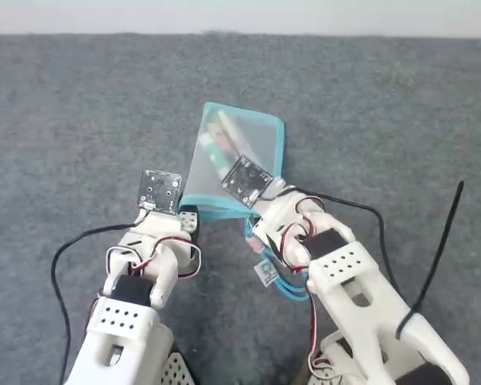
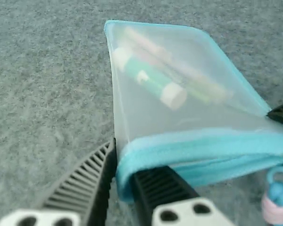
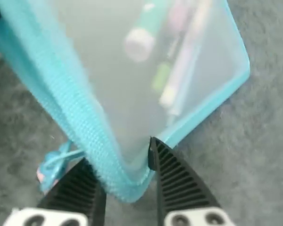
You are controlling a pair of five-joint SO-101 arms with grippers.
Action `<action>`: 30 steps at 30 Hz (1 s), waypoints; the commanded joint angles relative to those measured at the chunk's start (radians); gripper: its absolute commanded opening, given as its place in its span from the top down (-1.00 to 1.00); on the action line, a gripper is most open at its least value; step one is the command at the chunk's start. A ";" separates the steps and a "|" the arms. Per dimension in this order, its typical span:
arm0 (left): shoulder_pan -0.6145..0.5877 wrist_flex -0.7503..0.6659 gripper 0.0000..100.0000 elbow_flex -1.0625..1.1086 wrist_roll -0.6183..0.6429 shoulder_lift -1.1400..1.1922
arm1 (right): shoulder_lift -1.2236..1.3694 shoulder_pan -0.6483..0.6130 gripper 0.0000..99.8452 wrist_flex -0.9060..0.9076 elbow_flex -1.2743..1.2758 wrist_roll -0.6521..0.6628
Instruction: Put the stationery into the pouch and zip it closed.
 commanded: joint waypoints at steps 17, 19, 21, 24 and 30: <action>-0.098 0.460 0.71 -0.213 -0.015 -0.445 | 0.012 0.119 0.99 0.165 -0.196 -0.215; -0.078 0.473 0.71 -0.170 -0.020 -0.549 | 0.012 0.116 0.99 0.196 -0.227 -0.233; -0.040 0.488 0.71 -0.137 -0.048 -0.611 | 0.012 0.117 0.99 0.216 -0.256 -0.235; 0.023 0.485 0.71 -0.110 -0.071 -0.603 | 0.012 0.113 0.99 0.285 -0.328 -0.247; 0.161 0.436 0.67 -0.105 -0.114 -0.440 | 0.012 0.035 0.99 0.346 -0.365 -0.239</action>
